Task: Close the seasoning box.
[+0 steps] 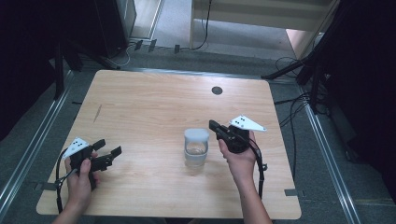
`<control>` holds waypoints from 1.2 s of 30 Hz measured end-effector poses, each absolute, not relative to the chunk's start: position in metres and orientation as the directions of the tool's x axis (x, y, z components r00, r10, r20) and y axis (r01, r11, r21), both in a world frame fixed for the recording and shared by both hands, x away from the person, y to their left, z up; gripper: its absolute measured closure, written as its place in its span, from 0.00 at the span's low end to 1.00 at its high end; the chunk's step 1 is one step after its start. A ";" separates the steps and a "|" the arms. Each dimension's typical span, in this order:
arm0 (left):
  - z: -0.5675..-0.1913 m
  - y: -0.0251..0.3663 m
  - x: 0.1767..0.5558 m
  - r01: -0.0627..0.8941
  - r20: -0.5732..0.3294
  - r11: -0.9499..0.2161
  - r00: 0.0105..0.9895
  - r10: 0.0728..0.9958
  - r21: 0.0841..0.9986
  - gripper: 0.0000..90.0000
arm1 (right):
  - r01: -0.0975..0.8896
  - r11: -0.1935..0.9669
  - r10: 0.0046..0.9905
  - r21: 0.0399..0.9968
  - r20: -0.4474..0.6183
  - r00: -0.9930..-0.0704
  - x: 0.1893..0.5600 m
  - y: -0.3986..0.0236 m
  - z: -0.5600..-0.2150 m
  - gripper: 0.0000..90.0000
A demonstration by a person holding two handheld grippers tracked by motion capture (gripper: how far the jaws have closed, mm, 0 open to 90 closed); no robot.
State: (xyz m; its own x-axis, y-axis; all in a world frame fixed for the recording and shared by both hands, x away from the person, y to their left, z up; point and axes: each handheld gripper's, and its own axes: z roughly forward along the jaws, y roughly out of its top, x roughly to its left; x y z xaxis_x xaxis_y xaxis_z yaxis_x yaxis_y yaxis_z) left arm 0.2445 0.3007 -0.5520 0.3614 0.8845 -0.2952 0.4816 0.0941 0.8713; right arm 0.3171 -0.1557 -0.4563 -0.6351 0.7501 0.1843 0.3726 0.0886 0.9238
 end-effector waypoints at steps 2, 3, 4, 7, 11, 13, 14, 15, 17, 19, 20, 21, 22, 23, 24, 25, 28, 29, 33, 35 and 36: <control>-0.552 0.301 0.245 0.483 -0.293 0.089 0.365 0.884 0.871 0.17 | 0.381 0.087 0.757 0.921 0.187 -0.626 0.315 -0.160 -0.458 1.00; -0.552 0.301 0.245 0.482 -0.291 0.089 0.363 0.885 0.872 0.17 | 0.382 0.090 0.763 0.920 0.183 -0.620 0.314 -0.162 -0.460 1.00; -0.552 0.300 0.245 0.483 -0.290 0.089 0.361 0.886 0.871 0.17 | 0.377 0.089 0.771 0.922 0.176 -0.612 0.313 -0.164 -0.461 0.96; -0.552 0.301 0.245 0.482 -0.292 0.091 0.361 0.886 0.871 0.17 | 0.351 0.076 0.801 0.933 0.153 -0.579 0.307 -0.170 -0.465 0.74; -0.552 0.301 0.245 0.482 -0.293 0.094 0.356 0.887 0.871 0.17 | 0.371 0.090 0.826 0.924 0.139 -0.546 0.302 -0.185 -0.471 0.42; -0.552 0.300 0.245 0.482 -0.287 0.089 0.354 0.890 0.872 0.17 | 0.360 0.092 0.831 0.928 0.127 -0.541 0.298 -0.193 -0.474 0.35; -0.552 0.300 0.245 0.483 -0.289 0.091 0.354 0.889 0.871 0.17 | 0.360 0.092 0.831 0.928 0.127 -0.541 0.298 -0.193 -0.474 0.35; -0.552 0.300 0.245 0.483 -0.287 0.089 0.354 0.890 0.871 0.17 | 0.361 0.090 0.832 0.928 0.129 -0.539 0.296 -0.197 -0.475 0.33; -0.552 0.300 0.245 0.483 -0.286 0.089 0.352 0.891 0.871 0.17 | 0.364 0.086 0.838 0.927 0.131 -0.530 0.292 -0.206 -0.479 0.29; -0.552 0.300 0.245 0.482 -0.286 0.091 0.349 0.892 0.872 0.17 | 0.368 0.076 0.849 0.927 0.134 -0.511 0.289 -0.216 -0.484 0.29; -0.552 0.300 0.245 0.482 -0.288 0.093 0.348 0.892 0.871 0.17 | 0.383 0.058 0.857 0.922 0.151 -0.493 0.285 -0.228 -0.490 0.28; -0.552 0.300 0.245 0.483 -0.289 0.094 0.347 0.892 0.871 0.17 | 0.383 0.058 0.857 0.922 0.151 -0.493 0.285 -0.228 -0.490 0.28; -0.552 0.300 0.245 0.482 -0.289 0.094 0.348 0.892 0.871 0.17 | 0.392 0.048 0.867 0.919 0.157 -0.474 0.282 -0.239 -0.496 0.28; -0.552 0.300 0.245 0.482 -0.289 0.093 0.350 0.891 0.871 0.17 | 0.392 0.048 0.867 0.919 0.157 -0.474 0.282 -0.239 -0.496 0.28; -0.552 0.300 0.245 0.483 -0.289 0.093 0.350 0.891 0.871 0.17 | 0.396 0.042 0.870 0.917 0.161 -0.466 0.279 -0.245 -0.499 0.28; -0.552 0.300 0.245 0.483 -0.287 0.091 0.350 0.892 0.871 0.17 | 0.402 0.037 0.875 0.915 0.165 -0.456 0.277 -0.251 -0.502 0.28; -0.552 0.300 0.245 0.483 -0.287 0.092 0.349 0.892 0.871 0.17 | 0.416 0.039 0.890 0.908 0.158 -0.428 0.271 -0.267 -0.510 0.29; -0.552 0.300 0.245 0.483 -0.287 0.091 0.349 0.892 0.871 0.17 | 0.420 0.041 0.894 0.907 0.154 -0.421 0.270 -0.271 -0.511 0.29; -0.552 0.300 0.245 0.482 -0.287 0.091 0.350 0.892 0.871 0.17 | 0.434 0.046 0.910 0.900 0.142 -0.390 0.262 -0.289 -0.517 0.29; -0.552 0.300 0.245 0.482 -0.285 0.090 0.350 0.892 0.871 0.17 | 0.443 0.051 0.916 0.895 0.134 -0.377 0.258 -0.298 -0.522 0.30; -0.552 0.300 0.245 0.482 -0.285 0.089 0.349 0.893 0.871 0.17 | 0.449 0.057 0.919 0.892 0.129 -0.373 0.255 -0.302 -0.524 0.30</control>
